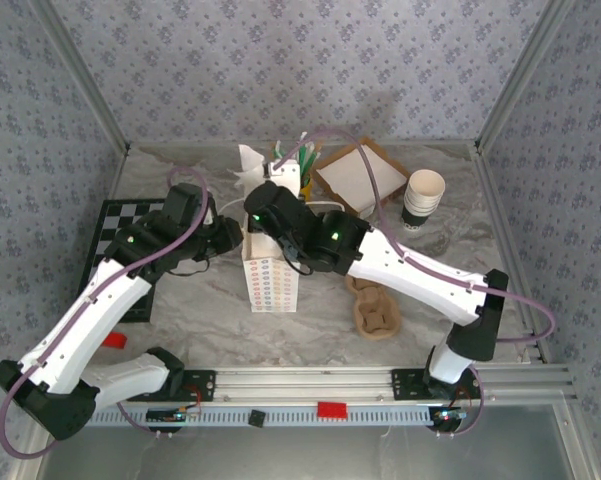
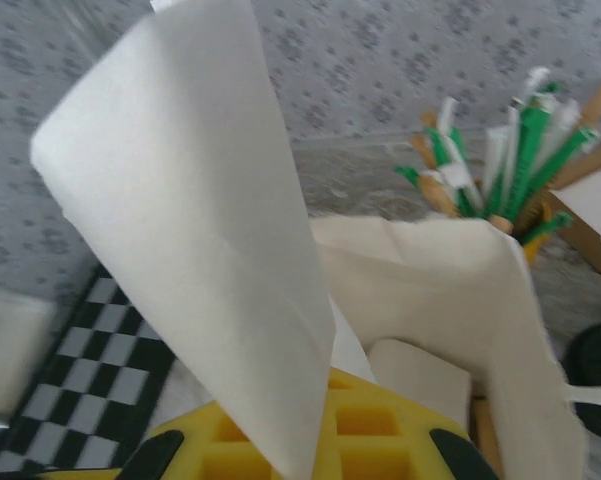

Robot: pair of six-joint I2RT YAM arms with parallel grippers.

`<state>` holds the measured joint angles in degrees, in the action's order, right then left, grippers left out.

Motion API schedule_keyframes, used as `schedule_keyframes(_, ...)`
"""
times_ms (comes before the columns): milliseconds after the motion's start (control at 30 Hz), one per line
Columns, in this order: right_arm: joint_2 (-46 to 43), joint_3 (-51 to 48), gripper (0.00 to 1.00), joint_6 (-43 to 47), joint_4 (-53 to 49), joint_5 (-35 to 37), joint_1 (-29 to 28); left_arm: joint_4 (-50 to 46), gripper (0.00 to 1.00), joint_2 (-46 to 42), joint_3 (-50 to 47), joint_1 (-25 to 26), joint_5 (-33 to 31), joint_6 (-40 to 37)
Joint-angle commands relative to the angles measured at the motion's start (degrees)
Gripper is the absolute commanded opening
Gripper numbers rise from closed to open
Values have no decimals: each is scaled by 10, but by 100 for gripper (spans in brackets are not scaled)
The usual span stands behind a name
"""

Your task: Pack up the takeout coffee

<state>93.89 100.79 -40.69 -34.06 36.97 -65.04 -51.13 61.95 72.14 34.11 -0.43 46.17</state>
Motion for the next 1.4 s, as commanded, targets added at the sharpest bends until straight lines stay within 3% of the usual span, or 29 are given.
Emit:
schedule_keyframes(0, -26, -46, 0, -22, 28, 28, 4, 6, 27, 0, 4, -4, 6, 0)
schedule_keyframes(67, -26, -47, 0, -21, 14, 31, -1, 8, 27, 0, 5, -4, 7, 0)
schedule_keyframes(133, -29, -39, 20, 3, 16, 35, -11, 8, 27, 0, 6, -5, 5, 0)
schedule_keyframes(267, -38, -12, 48, 35, -1, 59, -31, 4, 31, -2, 15, -10, 3, -4)
schedule_keyframes(467, -68, -10, 56, 74, -15, 48, -29, -11, 33, -5, 31, -15, -4, -15)
schedule_keyframes(633, -38, 42, 58, 97, -86, -53, 21, -15, 34, -4, 38, -21, -3, -18)
schedule_keyframes(733, 0, 99, 56, 106, -155, -99, 48, -16, 34, -6, 39, -22, -3, -19)
schedule_keyframes(967, 94, 201, 32, 143, -241, -150, 81, -13, 35, -5, 38, -27, -1, -18)
schedule_keyframes(1100, 132, 229, 26, 153, -236, -188, 96, -15, 36, -5, 38, -28, -4, -19)
schedule_keyframes(1367, 205, 244, 18, 154, -219, -185, 113, -11, 36, -8, 31, -33, -4, -17)
